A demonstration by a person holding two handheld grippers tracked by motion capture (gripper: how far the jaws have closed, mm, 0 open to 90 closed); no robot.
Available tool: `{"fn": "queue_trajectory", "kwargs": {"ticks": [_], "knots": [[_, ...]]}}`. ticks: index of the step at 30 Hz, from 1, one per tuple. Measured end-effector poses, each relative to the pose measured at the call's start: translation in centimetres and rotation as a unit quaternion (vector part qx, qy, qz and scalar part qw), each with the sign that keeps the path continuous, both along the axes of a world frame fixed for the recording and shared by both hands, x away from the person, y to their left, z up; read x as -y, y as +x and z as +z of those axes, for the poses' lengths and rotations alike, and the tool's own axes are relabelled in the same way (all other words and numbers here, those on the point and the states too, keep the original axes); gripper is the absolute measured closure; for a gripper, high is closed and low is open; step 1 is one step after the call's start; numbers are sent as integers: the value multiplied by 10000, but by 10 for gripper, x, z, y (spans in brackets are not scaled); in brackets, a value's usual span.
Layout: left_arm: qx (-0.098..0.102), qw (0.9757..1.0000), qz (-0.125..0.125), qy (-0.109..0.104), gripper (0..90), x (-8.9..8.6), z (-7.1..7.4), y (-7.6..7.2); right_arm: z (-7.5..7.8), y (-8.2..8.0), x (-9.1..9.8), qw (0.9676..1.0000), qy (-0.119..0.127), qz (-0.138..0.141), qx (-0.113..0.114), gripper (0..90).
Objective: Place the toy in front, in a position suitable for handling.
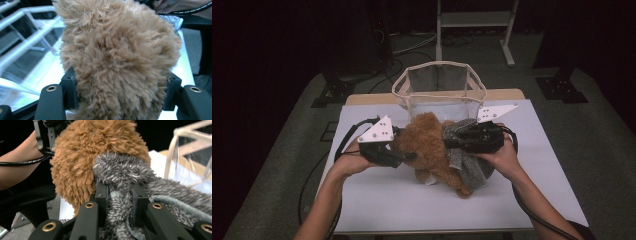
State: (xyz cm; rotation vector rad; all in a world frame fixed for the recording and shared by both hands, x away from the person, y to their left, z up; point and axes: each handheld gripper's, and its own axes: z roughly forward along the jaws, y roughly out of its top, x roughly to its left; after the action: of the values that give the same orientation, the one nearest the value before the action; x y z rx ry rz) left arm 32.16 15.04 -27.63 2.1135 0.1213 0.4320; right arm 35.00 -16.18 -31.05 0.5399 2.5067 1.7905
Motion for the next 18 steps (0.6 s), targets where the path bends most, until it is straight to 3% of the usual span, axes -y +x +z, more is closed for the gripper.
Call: {"fn": "queue_trajectory", "kwargs": {"ticks": [4,8,12,14,18], "knots": [[7,9998,-105,161,346,0,11,-2,3,0,0,9998,155,94,-30,717],[-87,9996,-182,200,326,7,-5,0,-11,-2,7,9998,4,99,-162,712],[-131,9991,-378,-139,314,18,-13,4,-18,-2,27,9995,15,37,-311,705],[-77,9990,-408,-187,314,23,-10,6,-13,-3,37,9995,28,-23,-300,705],[10,9989,-451,-114,315,37,0,8,9,-4,47,9998,-118,-131,-57,704]]}}
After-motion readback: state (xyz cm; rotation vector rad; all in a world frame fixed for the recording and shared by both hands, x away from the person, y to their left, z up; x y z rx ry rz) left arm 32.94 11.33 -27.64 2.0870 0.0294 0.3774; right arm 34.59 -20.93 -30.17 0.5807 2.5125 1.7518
